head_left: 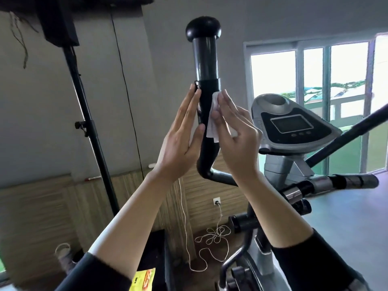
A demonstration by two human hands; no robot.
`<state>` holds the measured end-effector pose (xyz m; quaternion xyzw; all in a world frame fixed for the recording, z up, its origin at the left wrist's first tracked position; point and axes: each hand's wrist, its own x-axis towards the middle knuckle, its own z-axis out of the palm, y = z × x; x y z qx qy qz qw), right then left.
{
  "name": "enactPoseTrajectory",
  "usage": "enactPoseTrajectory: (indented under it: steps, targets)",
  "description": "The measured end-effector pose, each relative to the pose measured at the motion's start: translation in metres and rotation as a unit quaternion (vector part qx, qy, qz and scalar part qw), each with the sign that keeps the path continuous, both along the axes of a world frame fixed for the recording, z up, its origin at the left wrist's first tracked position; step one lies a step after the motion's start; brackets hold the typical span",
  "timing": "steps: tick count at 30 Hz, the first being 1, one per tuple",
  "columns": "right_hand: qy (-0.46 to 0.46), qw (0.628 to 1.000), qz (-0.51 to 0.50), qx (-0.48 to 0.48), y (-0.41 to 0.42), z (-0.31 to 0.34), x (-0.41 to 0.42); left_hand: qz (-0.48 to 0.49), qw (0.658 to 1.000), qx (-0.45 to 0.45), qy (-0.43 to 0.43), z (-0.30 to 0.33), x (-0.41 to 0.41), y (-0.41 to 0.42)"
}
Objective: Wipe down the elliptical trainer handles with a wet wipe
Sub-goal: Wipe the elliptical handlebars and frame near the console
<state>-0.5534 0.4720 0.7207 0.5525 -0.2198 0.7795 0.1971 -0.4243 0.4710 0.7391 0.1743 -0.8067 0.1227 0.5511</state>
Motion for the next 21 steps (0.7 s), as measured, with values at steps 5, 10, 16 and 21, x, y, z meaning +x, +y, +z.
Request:
enactPoseTrajectory:
  steps: [5,10,16,21]
  targets:
    - [-0.004,0.999,-0.036,0.0,0.008,0.018,0.003,-0.028,1.0,-0.001,-0.004,0.0,0.003,-0.006]
    - [0.014,0.998,-0.061,0.007,0.007,-0.006,0.005,-0.058,0.998,0.011,-0.01,-0.005,0.006,-0.015]
    - [0.058,0.996,-0.049,0.05,0.015,-0.001,0.002,-0.084,0.996,0.0,-0.029,-0.013,0.01,-0.025]
    - [0.064,0.993,-0.06,0.076,0.017,-0.005,-0.002,-0.097,0.995,-0.004,-0.032,-0.012,0.01,-0.028]
